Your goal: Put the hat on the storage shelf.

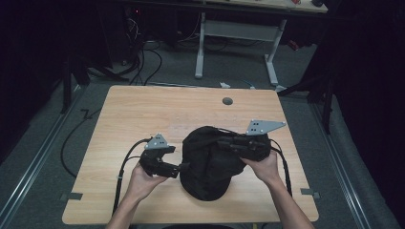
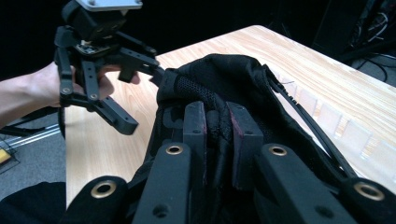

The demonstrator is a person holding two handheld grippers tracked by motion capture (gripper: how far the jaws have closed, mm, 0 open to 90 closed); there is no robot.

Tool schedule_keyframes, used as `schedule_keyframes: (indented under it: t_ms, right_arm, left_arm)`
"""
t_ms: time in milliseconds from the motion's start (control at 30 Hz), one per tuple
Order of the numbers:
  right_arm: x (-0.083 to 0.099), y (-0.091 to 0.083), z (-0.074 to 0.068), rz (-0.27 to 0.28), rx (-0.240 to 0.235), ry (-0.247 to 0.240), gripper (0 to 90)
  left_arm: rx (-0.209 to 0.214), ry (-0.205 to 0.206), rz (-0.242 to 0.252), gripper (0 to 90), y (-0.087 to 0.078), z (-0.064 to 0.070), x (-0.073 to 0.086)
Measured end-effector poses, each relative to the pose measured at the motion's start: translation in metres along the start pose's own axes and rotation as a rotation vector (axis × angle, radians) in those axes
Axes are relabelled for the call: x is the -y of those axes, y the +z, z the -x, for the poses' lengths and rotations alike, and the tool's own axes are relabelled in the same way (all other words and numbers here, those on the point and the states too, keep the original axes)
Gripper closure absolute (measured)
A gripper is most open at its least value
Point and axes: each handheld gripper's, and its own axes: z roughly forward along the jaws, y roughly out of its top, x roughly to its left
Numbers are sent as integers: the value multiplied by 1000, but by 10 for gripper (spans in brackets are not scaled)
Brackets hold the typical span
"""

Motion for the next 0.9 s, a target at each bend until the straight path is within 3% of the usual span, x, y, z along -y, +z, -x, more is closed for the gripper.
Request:
schedule_keyframes:
  t_ms: [400, 533, 900]
  right_arm:
    - [-4, 3, -4, 20, -39, -28, 798]
    - [-6, 4, -4, 22, -36, -38, 798]
    - [-14, 7, -5, 10, 19, -73, 796]
  left_arm:
    - [44, 1, -67, 199, 14, 8, -10]
    - [51, 26, -94, 246, 15, 10, -7]
    - [93, 40, -148, 469, 10, 16, -5]
